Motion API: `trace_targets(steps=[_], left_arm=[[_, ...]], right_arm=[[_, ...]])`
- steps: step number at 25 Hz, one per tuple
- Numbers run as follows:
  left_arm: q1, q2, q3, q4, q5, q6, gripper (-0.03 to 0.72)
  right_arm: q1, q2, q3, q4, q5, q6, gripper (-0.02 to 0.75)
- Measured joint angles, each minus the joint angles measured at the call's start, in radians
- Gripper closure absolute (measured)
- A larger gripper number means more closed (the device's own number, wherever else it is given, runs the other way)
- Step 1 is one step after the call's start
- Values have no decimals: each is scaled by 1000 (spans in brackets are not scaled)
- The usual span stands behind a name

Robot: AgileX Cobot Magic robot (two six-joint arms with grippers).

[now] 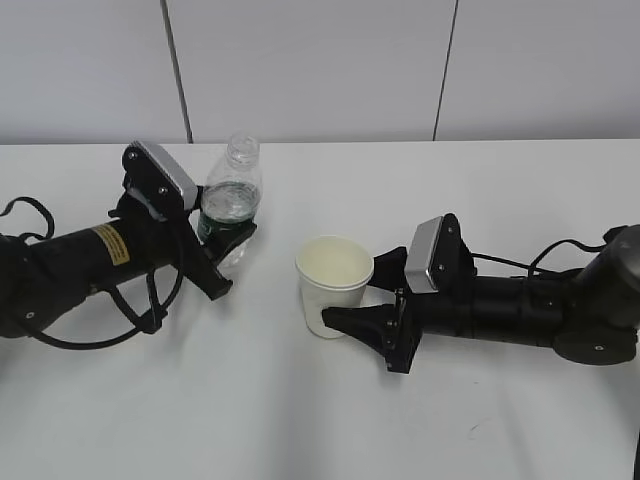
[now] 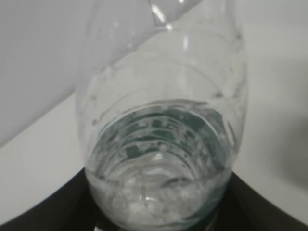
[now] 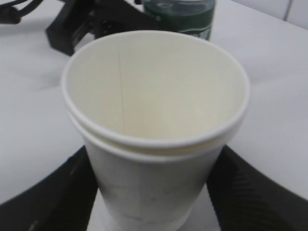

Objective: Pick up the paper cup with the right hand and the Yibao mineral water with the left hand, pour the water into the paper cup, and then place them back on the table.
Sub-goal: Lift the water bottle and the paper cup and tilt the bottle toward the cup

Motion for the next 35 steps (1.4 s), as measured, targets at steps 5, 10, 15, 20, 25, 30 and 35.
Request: trace_targets(steps=[5,10,15,20,25,30,35], left_arm=[[0,-70,1,-7,-1,173,283],[0,-79,3,-12,2,340,283],[0,-79,4,-20,-30,462,283],[0,-79,4,-30,-93,552,283],[0,-79,4,-30,-106,613,283],[0,-79,4,-30,-106,709,291],[0,-79,4,-31,-106,782,292]], right_arm=[[2,-4,-42,-85,-2,87,238],[2,-14,-88,-154,-3,154,238],[2,-15,-156,-250,-4,268,238],[2,-15,-216,-364,-4,366,238],[2,-15,-267,-439,-6,421,238],[7,-15,-311,-495,-11,467,238],[36,-15,-340,-555,-13,506,238]])
